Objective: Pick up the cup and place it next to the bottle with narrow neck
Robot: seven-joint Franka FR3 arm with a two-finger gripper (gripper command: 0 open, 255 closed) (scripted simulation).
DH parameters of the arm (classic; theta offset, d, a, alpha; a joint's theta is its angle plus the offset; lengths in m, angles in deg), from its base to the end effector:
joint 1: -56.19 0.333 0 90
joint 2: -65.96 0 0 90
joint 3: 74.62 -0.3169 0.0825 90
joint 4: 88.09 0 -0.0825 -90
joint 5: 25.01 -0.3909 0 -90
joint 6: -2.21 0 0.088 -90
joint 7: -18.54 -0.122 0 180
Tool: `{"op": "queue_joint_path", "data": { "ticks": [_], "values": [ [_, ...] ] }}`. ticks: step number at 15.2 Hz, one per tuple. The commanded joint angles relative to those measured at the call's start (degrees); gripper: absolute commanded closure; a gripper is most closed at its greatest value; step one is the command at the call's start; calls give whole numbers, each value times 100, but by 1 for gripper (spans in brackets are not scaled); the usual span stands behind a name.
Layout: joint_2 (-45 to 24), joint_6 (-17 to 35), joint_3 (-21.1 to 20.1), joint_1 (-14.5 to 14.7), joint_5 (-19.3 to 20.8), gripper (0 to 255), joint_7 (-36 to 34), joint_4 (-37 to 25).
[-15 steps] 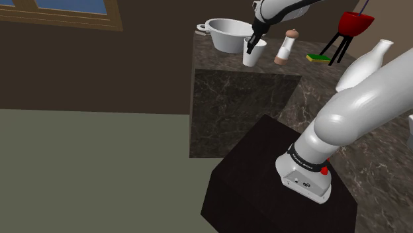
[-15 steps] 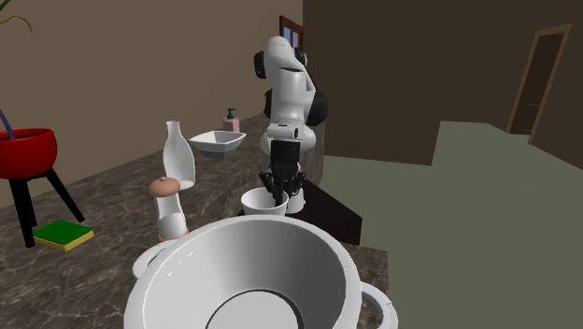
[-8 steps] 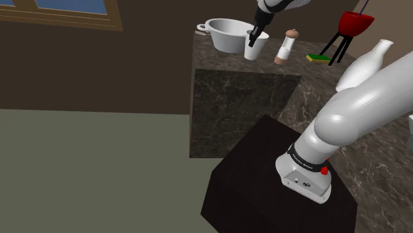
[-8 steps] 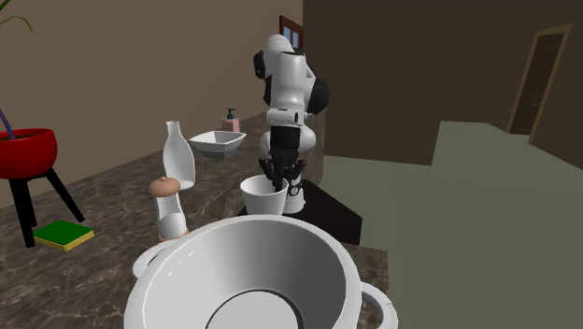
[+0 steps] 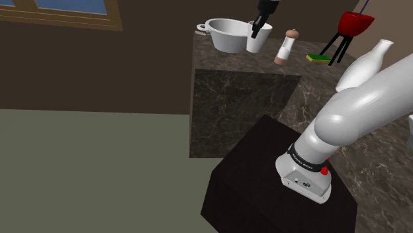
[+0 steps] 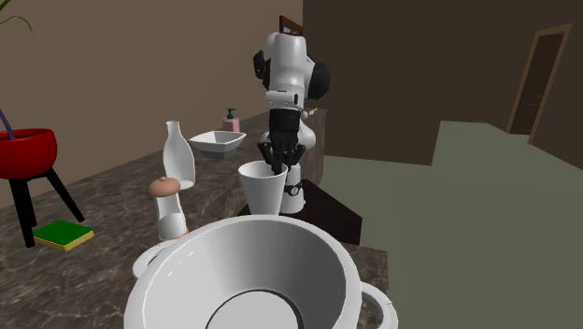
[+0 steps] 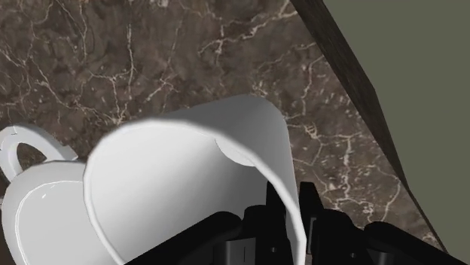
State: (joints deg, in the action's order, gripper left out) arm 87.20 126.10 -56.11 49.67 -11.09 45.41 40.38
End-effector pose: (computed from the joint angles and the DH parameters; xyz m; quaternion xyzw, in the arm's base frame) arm 0.4279 -0.2267 0.5199 0.9865 0.0714 0.1024 0.1061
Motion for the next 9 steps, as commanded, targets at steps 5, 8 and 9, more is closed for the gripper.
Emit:
{"op": "queue_joint_path", "data": {
  "ticks": [5,8,9],
  "values": [
    [49,-468,-54,27,-48,255,39,-419],
    [52,-696,-73,39,-73,255,67,-645],
    [51,-772,-79,43,-82,255,77,-723]
  ]
}}
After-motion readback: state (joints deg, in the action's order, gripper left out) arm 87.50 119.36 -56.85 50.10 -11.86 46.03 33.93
